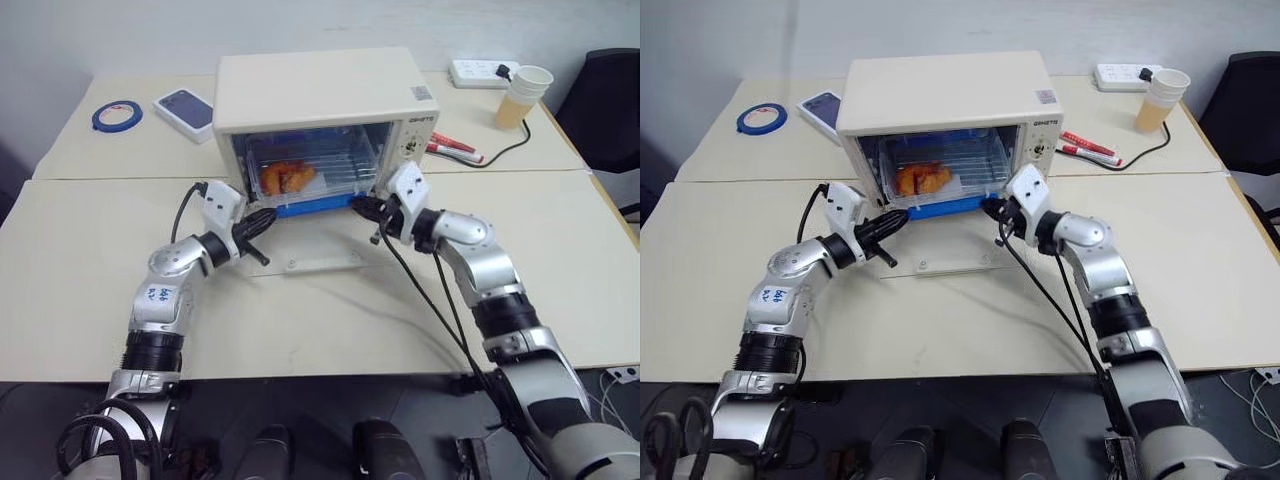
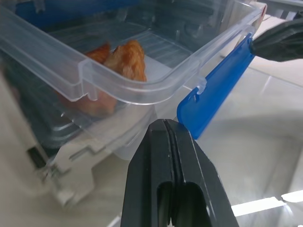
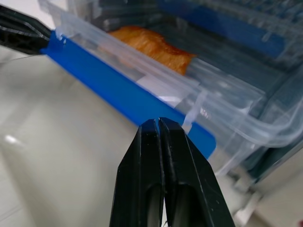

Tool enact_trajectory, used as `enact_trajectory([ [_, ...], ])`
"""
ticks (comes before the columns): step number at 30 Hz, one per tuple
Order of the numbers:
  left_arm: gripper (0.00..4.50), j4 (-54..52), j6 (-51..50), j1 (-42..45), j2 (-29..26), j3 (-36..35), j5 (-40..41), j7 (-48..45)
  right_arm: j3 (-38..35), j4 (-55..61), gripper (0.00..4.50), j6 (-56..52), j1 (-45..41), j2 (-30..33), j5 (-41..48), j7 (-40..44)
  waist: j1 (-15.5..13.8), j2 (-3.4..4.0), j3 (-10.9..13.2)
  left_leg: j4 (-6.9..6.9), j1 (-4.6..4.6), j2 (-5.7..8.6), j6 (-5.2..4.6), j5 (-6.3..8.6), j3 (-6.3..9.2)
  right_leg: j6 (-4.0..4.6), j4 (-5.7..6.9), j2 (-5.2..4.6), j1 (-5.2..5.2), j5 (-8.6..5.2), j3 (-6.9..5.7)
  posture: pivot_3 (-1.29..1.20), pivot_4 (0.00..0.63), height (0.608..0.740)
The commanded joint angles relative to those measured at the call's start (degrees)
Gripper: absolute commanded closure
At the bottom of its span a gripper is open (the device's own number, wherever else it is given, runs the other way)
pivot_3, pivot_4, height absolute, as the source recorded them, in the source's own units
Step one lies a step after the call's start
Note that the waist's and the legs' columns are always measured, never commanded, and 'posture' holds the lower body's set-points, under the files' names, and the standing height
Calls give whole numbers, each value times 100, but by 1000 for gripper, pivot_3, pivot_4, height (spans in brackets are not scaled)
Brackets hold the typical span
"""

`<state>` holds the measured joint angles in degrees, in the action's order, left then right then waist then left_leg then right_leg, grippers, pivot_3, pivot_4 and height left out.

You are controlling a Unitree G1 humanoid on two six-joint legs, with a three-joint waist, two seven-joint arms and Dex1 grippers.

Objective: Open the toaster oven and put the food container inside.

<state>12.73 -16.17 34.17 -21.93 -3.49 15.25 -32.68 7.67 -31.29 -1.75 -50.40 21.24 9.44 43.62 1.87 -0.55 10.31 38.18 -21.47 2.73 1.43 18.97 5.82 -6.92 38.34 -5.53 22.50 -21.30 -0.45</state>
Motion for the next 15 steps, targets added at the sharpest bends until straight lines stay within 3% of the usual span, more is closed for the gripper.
enact_trajectory([
  [1, 4500, 109, 317, 185, 53, -81, -95, 104, -232, -794, 4420, 576, -504, -128, -165, -181, 21, 0, 0, -1, 0, 0, 0, 0, -1, 0, 8, -1, 5, 0, -10, 0, 150, 740],
  [8, 4500, 570, 514, 490, 131, -305, -204, 631, -338, -1537, 4420, 1038, -902, -333, -248, -137, 127, 0, 0, -2, -1, -6, 0, 0, -1, 0, 15, -3, 7, 0, -20, 0, 150, 740],
  [15, 4500, 502, 498, 456, -4, -485, -209, 862, -426, -302, 4420, 553, -16, -16, 40, 455, 131, 0, 0, -3, -2, -5, 0, 0, 1, 0, 15, -10, 8, 0, -24, 0, 150, 740],
])
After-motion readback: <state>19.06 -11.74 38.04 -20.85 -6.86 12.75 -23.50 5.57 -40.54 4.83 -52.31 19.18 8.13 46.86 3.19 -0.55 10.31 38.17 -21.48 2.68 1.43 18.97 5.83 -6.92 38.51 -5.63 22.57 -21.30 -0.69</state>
